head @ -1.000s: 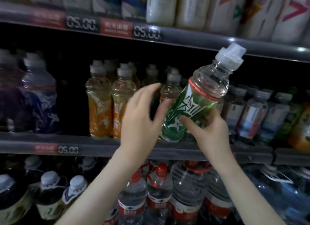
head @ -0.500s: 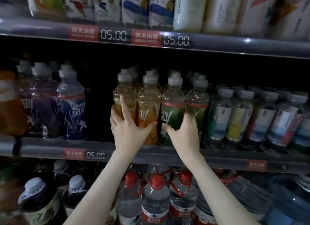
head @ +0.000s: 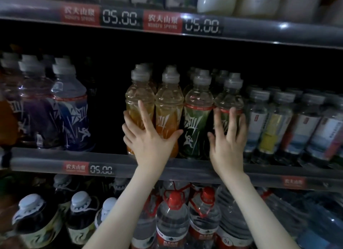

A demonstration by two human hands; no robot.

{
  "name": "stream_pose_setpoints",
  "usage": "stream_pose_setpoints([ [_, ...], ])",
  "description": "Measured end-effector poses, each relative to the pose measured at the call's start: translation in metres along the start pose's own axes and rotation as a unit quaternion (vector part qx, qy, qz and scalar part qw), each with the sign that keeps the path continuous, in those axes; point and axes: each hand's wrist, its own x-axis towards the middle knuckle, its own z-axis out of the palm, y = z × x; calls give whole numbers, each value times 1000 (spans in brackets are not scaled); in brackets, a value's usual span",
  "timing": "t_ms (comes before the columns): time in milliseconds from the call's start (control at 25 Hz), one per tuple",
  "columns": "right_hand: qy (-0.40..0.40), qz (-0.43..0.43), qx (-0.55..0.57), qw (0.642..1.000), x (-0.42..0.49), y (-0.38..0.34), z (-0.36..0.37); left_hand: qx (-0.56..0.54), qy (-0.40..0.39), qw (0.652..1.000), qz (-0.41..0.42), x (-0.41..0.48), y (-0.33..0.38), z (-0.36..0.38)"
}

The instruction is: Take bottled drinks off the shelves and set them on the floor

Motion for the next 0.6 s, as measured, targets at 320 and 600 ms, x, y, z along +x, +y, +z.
stream_pose_setpoints([
  [320, -44, 53, -7, 998, -7, -42, 13, 29, 16, 999, 13, -9, 4, 6],
  [600, -162, 186, 77, 966, 1, -88, -22, 70, -164, 984, 1, -13, 9, -46],
])
